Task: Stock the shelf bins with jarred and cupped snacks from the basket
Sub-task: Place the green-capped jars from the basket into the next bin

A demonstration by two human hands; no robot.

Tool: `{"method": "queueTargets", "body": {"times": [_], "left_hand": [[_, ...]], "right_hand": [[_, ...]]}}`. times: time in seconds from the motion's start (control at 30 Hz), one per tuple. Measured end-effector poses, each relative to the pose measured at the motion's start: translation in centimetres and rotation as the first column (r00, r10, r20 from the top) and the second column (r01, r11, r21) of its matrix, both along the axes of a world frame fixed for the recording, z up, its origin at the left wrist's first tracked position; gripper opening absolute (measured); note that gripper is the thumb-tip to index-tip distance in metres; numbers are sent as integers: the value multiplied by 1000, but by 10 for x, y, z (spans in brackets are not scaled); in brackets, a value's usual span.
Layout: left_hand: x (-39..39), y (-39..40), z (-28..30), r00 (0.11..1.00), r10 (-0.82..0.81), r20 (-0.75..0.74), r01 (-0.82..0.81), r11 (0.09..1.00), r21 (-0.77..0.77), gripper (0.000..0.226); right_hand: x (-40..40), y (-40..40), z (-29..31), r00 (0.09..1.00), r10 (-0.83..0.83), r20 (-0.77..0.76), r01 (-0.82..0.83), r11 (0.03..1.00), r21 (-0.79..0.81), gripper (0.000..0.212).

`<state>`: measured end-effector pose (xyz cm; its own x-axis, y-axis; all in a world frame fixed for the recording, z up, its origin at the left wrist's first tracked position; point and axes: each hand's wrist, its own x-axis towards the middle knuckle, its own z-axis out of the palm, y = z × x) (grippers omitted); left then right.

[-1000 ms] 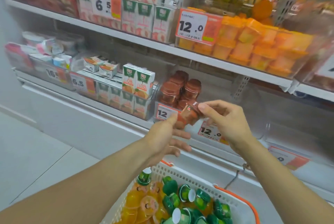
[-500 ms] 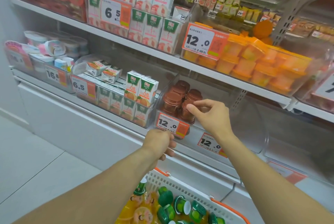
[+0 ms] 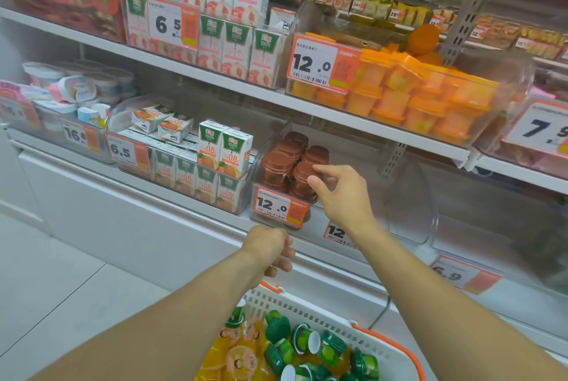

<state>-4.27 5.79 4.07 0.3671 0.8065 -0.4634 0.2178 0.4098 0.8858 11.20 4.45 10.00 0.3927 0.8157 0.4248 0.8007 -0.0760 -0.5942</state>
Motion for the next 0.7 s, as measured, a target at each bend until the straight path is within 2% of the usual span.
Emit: {"method": "queueTargets", "body": {"times": [0.07,0.2,0.27,0.33,0.4,0.47,0.53,0.57,0.63,0.7], "left_hand": [[4,0,-2,1000,-21,-4,21,1000,-5,21],[7,-2,-2,994,-93,-55,93,996,6,14],[9,-3,-4,984,-134,-116,140,989,42,14],[13,-6,-14,966,-165,-200,185,978,91,18],[16,-16,-34,902,-233,-363,308,937,165,23],[15,-31,-66,742,-335,-581,524,830,192,28],[12,-48,-105,549,-418,-723,684,723,101,37],[11,-59,-125,480,-452,-752,716,697,38,48],[10,-83,-157,419,-476,-773,733,680,-22,67],[13,-106,-183,430,-463,-775,736,677,4,74]], "right_hand": [[-3,-8,0,1000,6,-24,-5,999,54,33],[-12,-47,-15,999,45,-27,-33,943,333,8],[-9,-73,-43,998,64,-6,-58,938,341,9],[-3,-100,-85,996,77,-35,-67,971,227,12],[3,-132,-136,993,54,-103,-52,998,26,14],[8,-165,-181,990,42,-136,-65,983,-169,15],[12,-191,-212,988,62,-140,-105,938,-330,15],[13,-202,-222,987,73,-144,-126,907,-403,15],[14,-218,-233,982,92,-163,-162,855,-493,17],[13,-227,-237,979,105,-175,-184,826,-533,21]]}}
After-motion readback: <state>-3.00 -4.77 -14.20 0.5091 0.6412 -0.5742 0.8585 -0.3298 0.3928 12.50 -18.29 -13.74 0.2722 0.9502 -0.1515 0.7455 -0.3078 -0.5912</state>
